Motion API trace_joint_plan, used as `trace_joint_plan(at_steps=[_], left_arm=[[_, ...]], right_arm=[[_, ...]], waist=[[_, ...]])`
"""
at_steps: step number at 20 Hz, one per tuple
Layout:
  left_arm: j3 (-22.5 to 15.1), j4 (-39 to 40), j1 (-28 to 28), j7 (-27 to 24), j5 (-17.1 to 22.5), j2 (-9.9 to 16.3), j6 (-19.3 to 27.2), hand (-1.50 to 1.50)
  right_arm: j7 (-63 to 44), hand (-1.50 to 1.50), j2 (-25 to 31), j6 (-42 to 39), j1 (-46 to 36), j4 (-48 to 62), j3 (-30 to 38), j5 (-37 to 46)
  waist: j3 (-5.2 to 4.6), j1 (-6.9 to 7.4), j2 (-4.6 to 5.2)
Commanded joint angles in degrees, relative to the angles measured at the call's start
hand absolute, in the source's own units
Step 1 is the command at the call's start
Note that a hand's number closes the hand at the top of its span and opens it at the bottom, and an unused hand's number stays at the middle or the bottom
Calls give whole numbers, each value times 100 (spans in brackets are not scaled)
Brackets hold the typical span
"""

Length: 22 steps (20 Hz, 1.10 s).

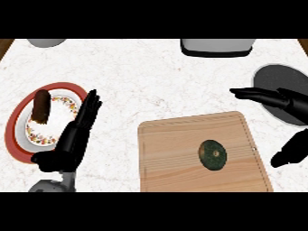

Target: Pick the squash from the cutting board and place it in the pan

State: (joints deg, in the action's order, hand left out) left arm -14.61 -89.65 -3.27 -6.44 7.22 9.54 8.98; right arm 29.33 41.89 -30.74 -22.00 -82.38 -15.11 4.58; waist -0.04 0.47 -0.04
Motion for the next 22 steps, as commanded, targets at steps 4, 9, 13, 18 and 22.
trace_joint_plan(at_steps=[4,9,13,18,22], left_arm=[[108,114,82,-181,75,96,-236,0],[219,193,-393,180,-4,-44,-92,0],[16,310,104,-263,-224,-212,-180,0],[252,80,126,-88,-261,-208,-297,0],[180,-352,264,140,-307,-323,-271,0]], right_arm=[[-548,-150,-61,150,-290,-506,-1124,1709],[-697,-150,-134,480,177,-796,-1592,2691],[-867,-150,-634,273,90,-551,-1617,3162],[-919,-150,-1048,36,360,-570,-1337,3614],[-486,-150,-1207,301,380,17,-1145,3988]], waist=[[0,43,8],[5,-67,1],[3,-28,3],[4,-37,2],[5,-16,4]])
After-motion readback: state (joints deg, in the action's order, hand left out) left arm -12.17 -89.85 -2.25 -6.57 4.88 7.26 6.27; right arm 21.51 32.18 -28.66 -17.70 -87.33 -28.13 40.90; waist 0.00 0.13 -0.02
